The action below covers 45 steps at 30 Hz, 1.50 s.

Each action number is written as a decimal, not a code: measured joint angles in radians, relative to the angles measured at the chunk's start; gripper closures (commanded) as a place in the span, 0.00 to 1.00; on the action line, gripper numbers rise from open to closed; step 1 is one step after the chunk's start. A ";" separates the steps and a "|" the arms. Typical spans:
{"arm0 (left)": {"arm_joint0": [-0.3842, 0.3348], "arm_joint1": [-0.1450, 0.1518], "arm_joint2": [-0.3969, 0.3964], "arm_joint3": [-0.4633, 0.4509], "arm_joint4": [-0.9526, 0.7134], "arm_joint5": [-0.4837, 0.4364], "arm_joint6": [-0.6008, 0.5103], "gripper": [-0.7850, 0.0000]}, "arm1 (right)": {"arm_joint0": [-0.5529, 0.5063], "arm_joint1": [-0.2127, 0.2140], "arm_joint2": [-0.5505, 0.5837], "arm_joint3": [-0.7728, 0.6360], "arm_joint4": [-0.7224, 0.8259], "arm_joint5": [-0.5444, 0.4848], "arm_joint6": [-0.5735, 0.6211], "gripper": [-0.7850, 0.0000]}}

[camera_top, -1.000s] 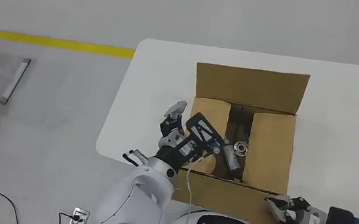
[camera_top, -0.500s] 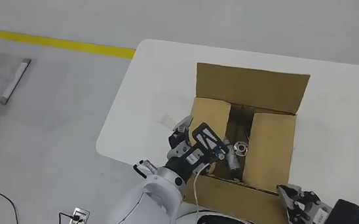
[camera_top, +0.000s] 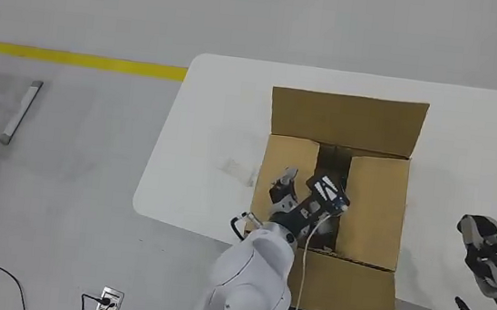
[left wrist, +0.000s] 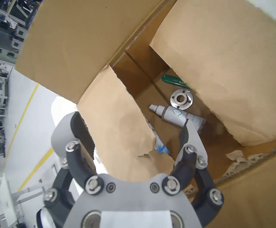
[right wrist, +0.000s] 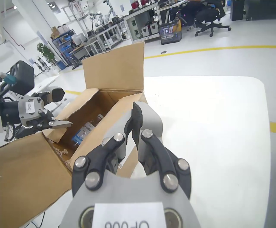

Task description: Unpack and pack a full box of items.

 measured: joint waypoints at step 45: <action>-0.101 0.026 -0.361 0.001 0.350 -0.067 0.106 0.00 | 0.249 0.007 -0.273 0.021 -0.240 0.105 0.250 1.00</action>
